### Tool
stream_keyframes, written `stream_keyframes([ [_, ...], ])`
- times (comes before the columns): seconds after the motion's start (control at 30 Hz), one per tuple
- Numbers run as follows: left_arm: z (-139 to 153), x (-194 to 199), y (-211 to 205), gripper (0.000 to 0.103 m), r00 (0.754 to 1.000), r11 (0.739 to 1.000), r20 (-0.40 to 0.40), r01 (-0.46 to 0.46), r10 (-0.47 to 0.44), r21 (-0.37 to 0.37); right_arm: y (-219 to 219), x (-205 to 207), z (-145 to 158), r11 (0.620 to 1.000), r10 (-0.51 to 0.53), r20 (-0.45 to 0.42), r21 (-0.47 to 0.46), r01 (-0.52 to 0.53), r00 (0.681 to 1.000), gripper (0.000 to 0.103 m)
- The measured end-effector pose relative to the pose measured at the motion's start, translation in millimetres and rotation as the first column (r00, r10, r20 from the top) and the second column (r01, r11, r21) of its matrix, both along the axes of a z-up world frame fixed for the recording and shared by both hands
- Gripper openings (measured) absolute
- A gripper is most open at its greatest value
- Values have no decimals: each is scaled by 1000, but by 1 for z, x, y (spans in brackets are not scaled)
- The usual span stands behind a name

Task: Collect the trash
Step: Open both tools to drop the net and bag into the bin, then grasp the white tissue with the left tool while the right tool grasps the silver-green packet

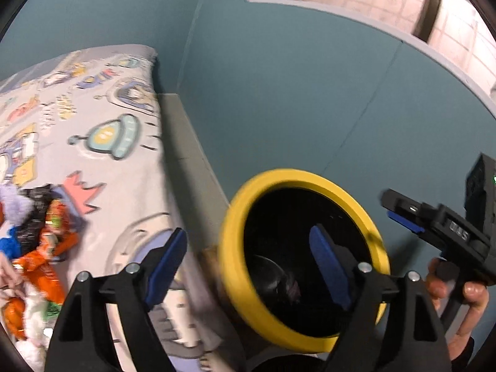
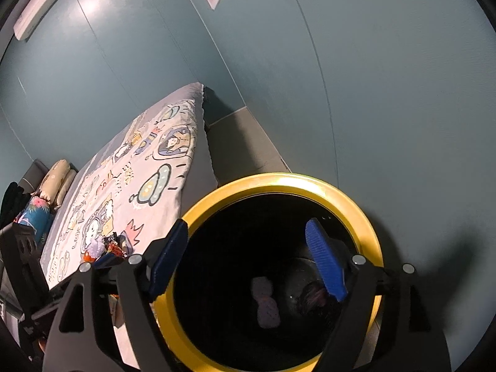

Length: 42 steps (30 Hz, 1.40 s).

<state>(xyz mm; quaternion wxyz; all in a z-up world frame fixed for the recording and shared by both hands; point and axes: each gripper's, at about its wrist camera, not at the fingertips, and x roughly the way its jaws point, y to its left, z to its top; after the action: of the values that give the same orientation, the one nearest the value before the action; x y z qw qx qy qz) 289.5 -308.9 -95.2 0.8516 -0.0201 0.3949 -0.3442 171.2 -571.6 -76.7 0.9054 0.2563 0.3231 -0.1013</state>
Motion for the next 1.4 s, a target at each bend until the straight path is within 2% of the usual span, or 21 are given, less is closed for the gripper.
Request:
stream_keyframes([
  [0.2,21,14,51,81,993,994,59,-107,106,19,32,4,18,998,54,23,-36,-53,998,76],
  [0.4,45,22,108,87,973,978,104,-210,208,10,73,17,40,989,135,50,-64,-132,990,78],
  [0.63,59,23,171,92,941,950,156,-310,300,39,123,30,60,970,225,55,-103,-219,973,80],
  [0.8,64,23,218,94,911,920,176,-387,373,52,156,33,66,956,274,53,-126,-266,960,82],
  [1.13,47,35,301,95,847,844,185,-523,499,117,220,47,54,914,383,0,-145,-379,924,83],
  [1.4,5,47,351,95,797,780,134,-604,590,161,258,54,33,872,456,-51,-173,-457,889,83],
])
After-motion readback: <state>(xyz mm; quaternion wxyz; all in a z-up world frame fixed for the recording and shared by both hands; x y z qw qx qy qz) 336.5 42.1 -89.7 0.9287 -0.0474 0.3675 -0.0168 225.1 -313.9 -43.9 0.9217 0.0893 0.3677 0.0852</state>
